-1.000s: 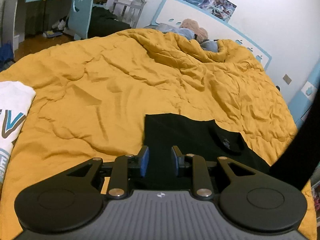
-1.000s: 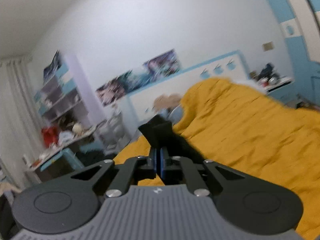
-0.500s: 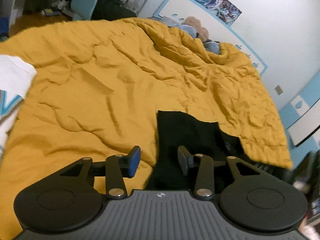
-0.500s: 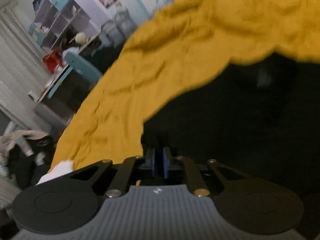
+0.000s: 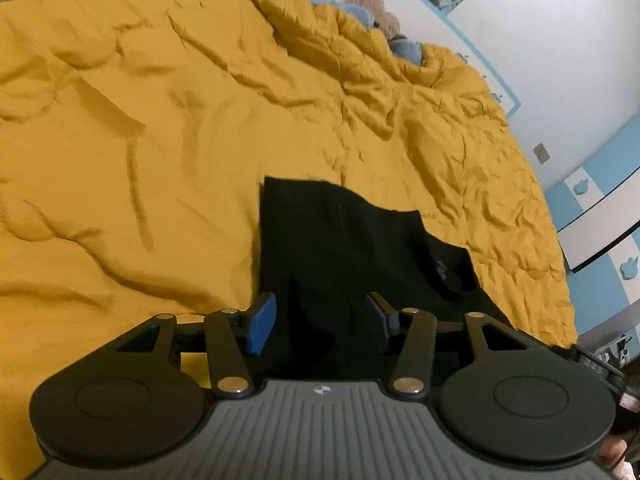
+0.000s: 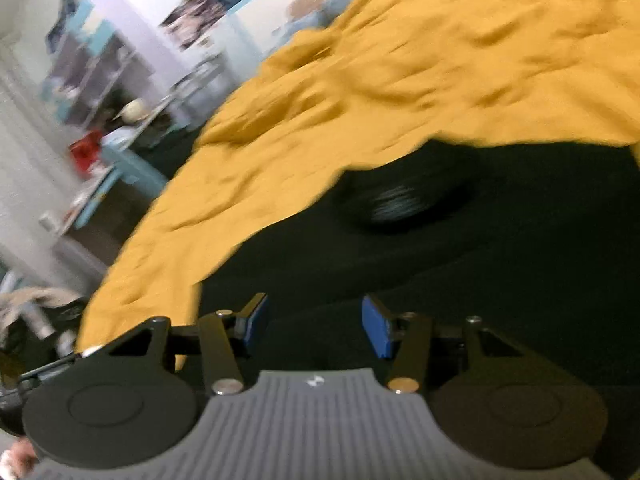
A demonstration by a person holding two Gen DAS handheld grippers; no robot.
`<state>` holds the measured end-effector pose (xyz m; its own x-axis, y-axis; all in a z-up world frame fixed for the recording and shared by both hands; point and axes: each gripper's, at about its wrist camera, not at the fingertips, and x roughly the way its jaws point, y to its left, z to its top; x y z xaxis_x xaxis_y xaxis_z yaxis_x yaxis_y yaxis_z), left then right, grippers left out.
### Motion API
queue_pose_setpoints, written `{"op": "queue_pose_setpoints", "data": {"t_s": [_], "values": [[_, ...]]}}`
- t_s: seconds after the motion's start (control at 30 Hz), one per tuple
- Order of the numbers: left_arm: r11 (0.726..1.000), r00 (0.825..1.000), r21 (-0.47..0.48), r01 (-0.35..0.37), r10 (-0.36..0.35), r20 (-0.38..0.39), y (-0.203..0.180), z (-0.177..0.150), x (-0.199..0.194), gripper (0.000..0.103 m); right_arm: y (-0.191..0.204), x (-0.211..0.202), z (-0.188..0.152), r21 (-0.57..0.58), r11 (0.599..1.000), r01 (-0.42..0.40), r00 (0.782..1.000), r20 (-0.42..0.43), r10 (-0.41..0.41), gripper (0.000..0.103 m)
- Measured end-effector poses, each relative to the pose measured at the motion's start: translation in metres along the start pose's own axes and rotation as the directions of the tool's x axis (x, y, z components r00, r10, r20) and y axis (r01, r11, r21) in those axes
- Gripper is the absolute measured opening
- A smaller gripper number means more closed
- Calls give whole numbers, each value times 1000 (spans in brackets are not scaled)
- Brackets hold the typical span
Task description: Fold small clothes
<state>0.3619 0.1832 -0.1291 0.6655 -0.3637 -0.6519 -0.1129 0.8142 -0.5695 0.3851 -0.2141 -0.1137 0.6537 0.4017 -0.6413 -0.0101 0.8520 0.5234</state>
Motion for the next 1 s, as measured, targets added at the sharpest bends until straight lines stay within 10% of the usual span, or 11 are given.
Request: {"op": "queue_pose_setpoints", "data": {"t_s": [0.27, 0.4, 0.63, 0.7, 0.8, 1.0], "values": [[998, 999, -68, -10, 8, -35, -1, 1, 38, 34, -103, -39, 37, 104, 974, 203, 974, 82, -212, 48], [997, 999, -80, -17, 15, -32, -2, 7, 39, 0, -137, -33, 48, 162, 956, 243, 962, 84, -258, 48], [994, 994, 26, 104, -104, 38, -40, 28, 5, 0, -177, -12, 65, 236, 938, 255, 957, 74, -279, 42], [990, 989, 59, 131, -135, 56, -54, 35, -4, 0, -182, -3, 68, 240, 936, 258, 960, 45, -277, 6], [975, 972, 107, 196, -208, 112, -71, 44, -23, 0, -182, -6, 70, 222, 940, 259, 956, 79, -282, 0], [993, 1000, 117, -18, 19, -2, -42, 41, 12, 1, -200, -18, 71, 269, 928, 258, 953, 85, -290, 0]]}}
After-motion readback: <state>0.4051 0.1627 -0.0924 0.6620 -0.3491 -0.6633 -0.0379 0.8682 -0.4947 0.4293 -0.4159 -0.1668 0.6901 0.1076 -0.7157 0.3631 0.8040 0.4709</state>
